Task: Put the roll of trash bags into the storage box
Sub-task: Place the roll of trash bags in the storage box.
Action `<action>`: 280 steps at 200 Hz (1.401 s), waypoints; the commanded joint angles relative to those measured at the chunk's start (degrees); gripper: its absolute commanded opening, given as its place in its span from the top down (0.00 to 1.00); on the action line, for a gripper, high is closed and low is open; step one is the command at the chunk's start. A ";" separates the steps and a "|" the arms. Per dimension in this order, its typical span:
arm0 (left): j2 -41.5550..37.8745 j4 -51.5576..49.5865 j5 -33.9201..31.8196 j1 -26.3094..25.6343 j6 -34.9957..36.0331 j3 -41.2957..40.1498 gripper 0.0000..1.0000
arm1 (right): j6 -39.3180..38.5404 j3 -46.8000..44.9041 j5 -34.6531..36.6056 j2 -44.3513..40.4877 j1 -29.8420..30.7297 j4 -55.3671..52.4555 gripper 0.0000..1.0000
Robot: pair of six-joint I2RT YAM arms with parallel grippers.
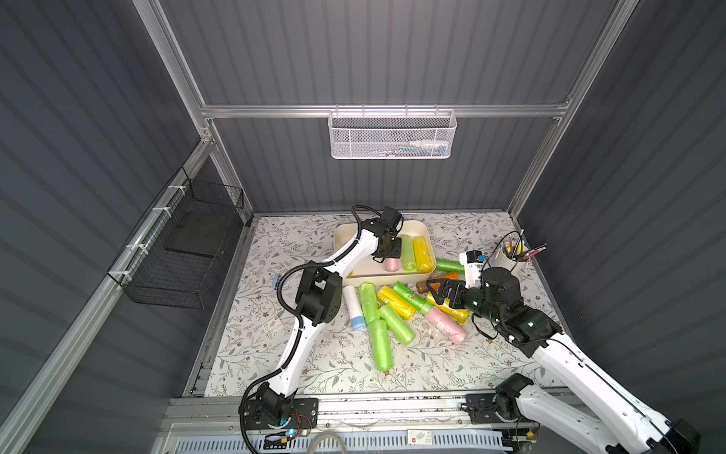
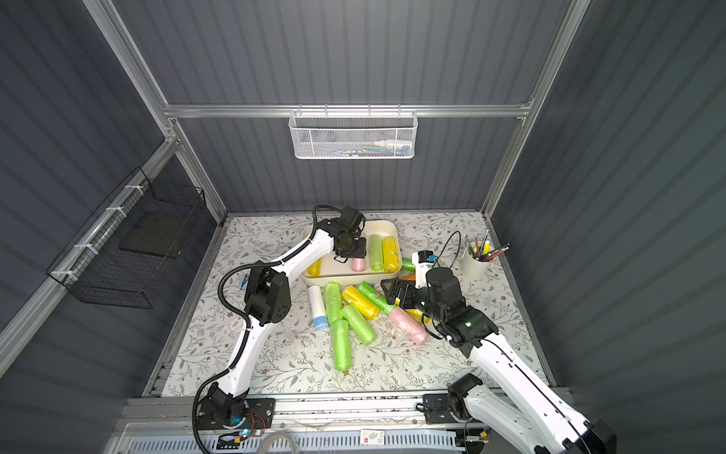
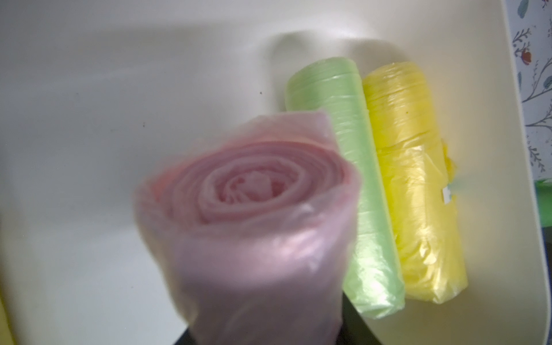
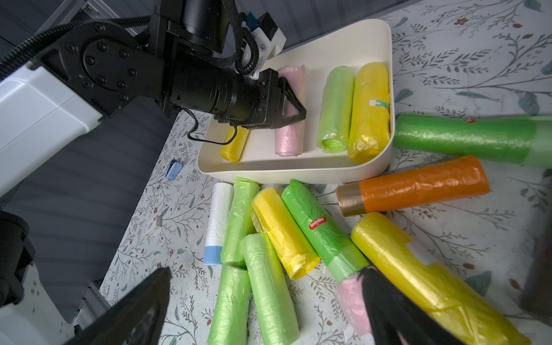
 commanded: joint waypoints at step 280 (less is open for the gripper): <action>-28.12 7.83 -1.43 0.99 1.01 -19.80 0.00 | -0.72 2.05 9.76 1.61 -0.45 -6.73 0.01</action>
